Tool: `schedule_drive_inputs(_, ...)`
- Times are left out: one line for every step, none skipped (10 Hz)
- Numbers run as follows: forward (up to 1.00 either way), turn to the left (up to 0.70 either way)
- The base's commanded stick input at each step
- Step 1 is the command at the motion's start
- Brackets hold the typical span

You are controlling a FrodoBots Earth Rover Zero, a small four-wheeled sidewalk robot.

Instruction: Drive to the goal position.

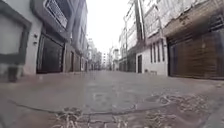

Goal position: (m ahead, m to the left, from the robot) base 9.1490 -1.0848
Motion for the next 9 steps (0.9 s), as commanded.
schedule_drive_inputs(0.85, 0.22)
schedule_drive_inputs(0.85, 0.33)
schedule_drive_inputs(0.85, 0.34)
schedule_drive_inputs(0.85, 0.34)
schedule_drive_inputs(0.85, 0.34)
schedule_drive_inputs(0.85, 0.34)
schedule_drive_inputs(0.85, 0.34)
schedule_drive_inputs(0.85, 0.34)
schedule_drive_inputs(0.85, 0.34)
